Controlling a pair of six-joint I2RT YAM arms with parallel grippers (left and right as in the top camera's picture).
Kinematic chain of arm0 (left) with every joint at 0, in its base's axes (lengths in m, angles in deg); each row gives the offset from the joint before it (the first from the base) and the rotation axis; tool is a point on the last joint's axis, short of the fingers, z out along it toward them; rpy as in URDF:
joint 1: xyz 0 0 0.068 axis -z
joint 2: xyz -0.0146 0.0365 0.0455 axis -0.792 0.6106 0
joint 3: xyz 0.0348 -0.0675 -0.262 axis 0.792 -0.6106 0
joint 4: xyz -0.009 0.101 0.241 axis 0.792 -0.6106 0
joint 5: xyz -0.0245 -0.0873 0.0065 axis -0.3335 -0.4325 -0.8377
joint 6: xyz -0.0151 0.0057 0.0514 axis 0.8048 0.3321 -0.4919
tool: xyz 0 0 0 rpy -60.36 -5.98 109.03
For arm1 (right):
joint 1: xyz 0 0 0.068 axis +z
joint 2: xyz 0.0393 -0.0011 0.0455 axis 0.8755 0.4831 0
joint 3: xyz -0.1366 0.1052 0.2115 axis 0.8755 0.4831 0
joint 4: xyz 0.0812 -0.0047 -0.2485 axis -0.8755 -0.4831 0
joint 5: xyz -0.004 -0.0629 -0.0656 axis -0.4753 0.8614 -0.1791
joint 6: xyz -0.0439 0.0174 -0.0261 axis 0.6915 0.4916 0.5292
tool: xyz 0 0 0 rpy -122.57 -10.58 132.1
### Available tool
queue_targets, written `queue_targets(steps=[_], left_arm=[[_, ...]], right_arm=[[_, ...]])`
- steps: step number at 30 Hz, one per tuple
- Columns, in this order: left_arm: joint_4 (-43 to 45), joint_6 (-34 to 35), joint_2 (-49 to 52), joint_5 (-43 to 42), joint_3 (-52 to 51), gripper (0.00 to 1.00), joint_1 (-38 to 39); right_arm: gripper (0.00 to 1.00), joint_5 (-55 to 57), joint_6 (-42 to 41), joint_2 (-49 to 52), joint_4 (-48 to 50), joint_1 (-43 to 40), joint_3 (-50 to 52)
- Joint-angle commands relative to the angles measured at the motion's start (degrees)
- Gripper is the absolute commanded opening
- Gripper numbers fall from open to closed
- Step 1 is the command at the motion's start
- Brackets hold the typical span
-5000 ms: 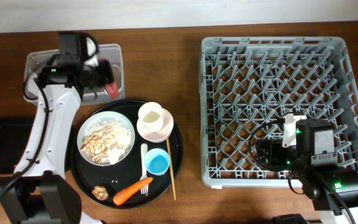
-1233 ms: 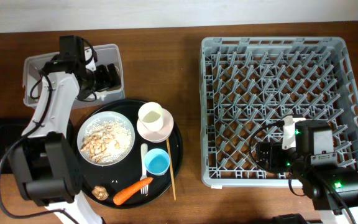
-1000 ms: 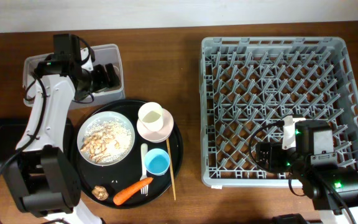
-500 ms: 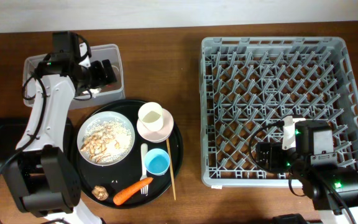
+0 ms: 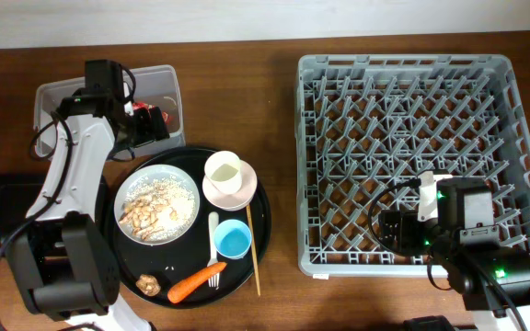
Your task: Sort waste into correct bins and load items into the dishwasher rack
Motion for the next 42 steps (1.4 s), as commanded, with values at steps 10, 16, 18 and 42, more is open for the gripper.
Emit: queue_targets(steps=[10,16,18,42], left_arm=[[2.62,-0.07,-1.84,0.52,0.39,0.99,-0.07],[-3.61,-0.11,-1.84,-3.06,0.39,0.99,0.00],[-4.61,-0.85,-2.12,-3.74,0.39,0.99,0.33],[-10.80,4.09,1.11,-6.88,-2.67,0.84,20.57]], right_arm=[[0.99,0.52,0.17,-0.17,0.00,-0.26,-0.81],[0.99,0.50,0.20,-0.17,0.04,-0.26,-0.81],[0.99,0.50,0.17,-0.17,0.02,-0.26,-0.81],[0.99,0.50,0.17,-0.17,-0.17,-0.26,-0.81]])
